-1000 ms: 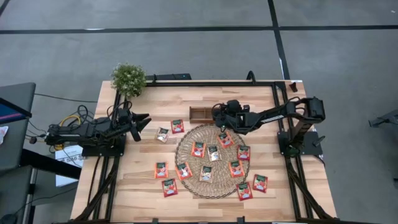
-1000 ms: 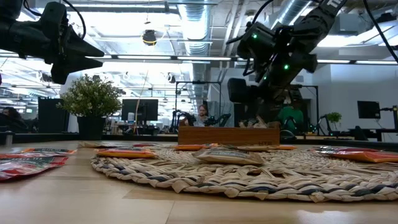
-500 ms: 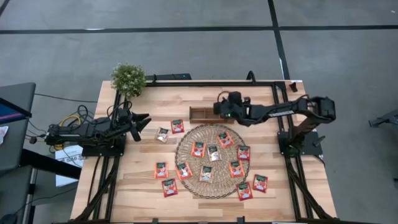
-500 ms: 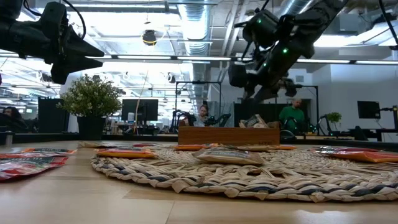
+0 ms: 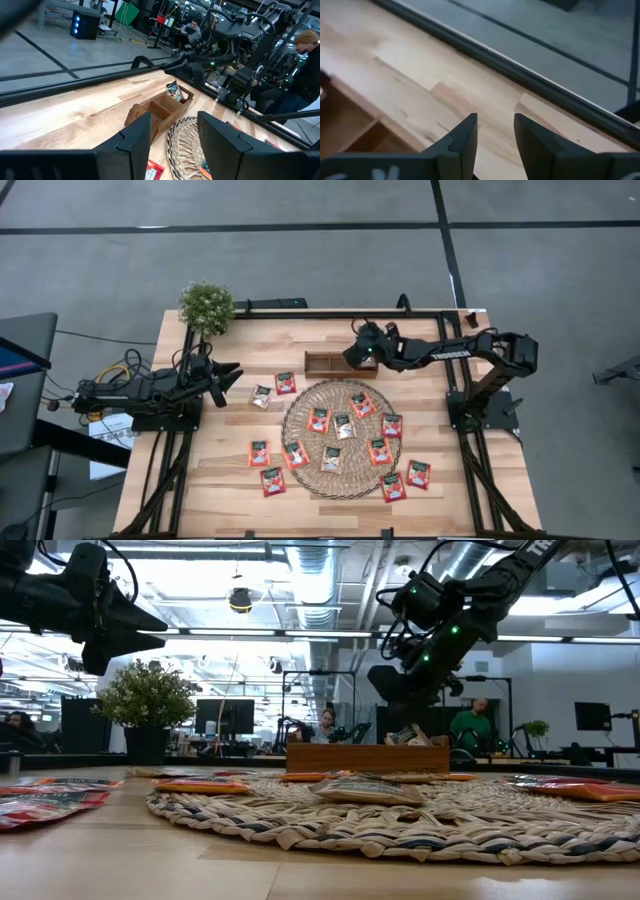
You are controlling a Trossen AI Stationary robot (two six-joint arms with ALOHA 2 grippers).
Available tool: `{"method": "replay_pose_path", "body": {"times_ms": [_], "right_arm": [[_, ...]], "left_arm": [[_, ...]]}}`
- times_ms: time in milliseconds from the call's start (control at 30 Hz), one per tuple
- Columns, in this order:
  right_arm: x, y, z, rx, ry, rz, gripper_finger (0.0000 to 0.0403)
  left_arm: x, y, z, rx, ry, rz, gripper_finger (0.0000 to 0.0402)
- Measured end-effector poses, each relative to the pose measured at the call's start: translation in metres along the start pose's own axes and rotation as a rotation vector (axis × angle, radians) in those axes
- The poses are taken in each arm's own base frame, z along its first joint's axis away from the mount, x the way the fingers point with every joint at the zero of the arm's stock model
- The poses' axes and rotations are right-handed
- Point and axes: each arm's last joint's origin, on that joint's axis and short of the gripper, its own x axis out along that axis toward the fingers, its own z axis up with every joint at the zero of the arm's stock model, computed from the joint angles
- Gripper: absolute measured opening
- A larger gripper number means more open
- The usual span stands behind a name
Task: Pick & Place Tea
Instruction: Put the brown tea bag into the right section of the wooden organizer
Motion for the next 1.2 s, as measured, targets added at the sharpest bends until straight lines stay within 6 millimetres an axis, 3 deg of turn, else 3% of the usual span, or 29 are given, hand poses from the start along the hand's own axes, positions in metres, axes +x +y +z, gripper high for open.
{"method": "replay_pose_path", "body": {"times_ms": [400,1200], "right_arm": [[0.014,-0.024,-0.002,0.085,0.129,0.095,0.0101],[0.016,-0.032,-0.009,0.059,0.216,0.073,0.0097]], "left_arm": [[0.0,0.0,0.0,-0.002,0.0,0.0,0.0151],[0.0,0.0,0.001,-0.012,-0.009,-0.005,0.0151]]}}
